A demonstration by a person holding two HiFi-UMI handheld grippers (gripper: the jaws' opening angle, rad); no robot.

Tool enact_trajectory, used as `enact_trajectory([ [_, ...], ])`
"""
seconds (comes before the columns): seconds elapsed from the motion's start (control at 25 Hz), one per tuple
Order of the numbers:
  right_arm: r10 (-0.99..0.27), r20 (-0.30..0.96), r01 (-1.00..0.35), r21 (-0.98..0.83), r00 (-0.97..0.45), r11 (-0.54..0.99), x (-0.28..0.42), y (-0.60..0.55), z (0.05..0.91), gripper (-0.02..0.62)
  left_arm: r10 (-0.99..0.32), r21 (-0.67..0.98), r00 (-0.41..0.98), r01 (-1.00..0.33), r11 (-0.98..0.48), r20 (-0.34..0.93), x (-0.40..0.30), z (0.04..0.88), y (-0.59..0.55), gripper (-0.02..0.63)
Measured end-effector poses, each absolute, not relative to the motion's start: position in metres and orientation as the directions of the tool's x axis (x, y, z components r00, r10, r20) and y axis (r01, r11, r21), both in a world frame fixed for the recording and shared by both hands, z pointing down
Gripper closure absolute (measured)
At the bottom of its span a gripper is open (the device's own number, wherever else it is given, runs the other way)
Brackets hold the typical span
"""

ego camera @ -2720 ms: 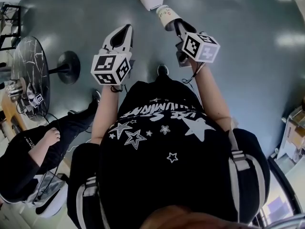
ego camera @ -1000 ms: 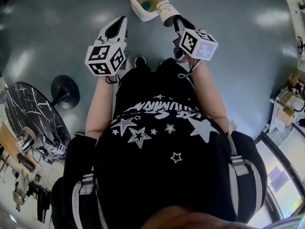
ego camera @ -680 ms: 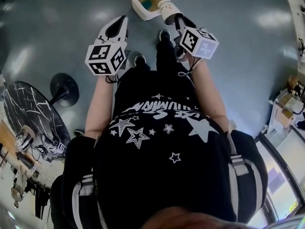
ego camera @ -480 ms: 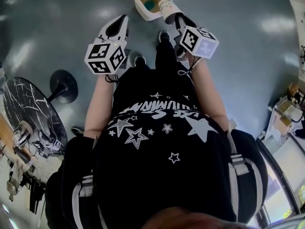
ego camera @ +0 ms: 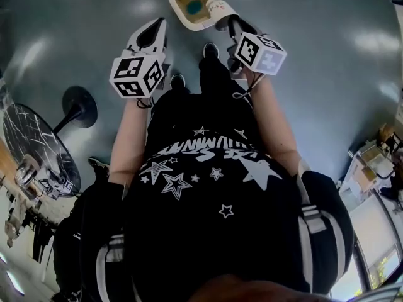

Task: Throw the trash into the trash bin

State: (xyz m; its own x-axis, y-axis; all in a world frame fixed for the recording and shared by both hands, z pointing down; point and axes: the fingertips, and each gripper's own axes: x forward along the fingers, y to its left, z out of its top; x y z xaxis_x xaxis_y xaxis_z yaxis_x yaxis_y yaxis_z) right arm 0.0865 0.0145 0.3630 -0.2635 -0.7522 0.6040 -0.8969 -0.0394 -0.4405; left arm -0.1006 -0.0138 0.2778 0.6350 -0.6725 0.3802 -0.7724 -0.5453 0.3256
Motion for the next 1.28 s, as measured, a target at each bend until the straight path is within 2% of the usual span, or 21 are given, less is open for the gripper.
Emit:
enact_trajectory([
  [0.36, -0.666, 0.659, -0.908, -0.412, -0.351, 0.071, 0.114, -0.031, 0.417, 0.581, -0.686, 0.269, 0.573, -0.818, -0.507, 0.448, -0.054, 0.321, -0.057, 0.595],
  [0.68, -0.572, 0.693, -0.891, -0.416, -0.439, 0.181, 0.112, -0.054, 0.456, 0.581, -0.704, 0.267, 0.509, -0.86, -0.434, 0.496, -0.036, 0.359, -0.069, 0.595],
  [1.08, -0.511, 0.737, -0.896, -0.389, -0.443, 0.216, 0.107, -0.064, 0.498, 0.581, -0.686, 0.291, 0.509, -0.86, -0.418, 0.52, -0.025, 0.409, -0.076, 0.595],
  [1.28, -0.485, 0.754, -0.897, -0.374, -0.442, 0.236, 0.1, -0.061, 0.525, 0.581, -0.677, 0.334, 0.492, -0.87, -0.362, 0.547, -0.028, 0.444, -0.082, 0.595],
])
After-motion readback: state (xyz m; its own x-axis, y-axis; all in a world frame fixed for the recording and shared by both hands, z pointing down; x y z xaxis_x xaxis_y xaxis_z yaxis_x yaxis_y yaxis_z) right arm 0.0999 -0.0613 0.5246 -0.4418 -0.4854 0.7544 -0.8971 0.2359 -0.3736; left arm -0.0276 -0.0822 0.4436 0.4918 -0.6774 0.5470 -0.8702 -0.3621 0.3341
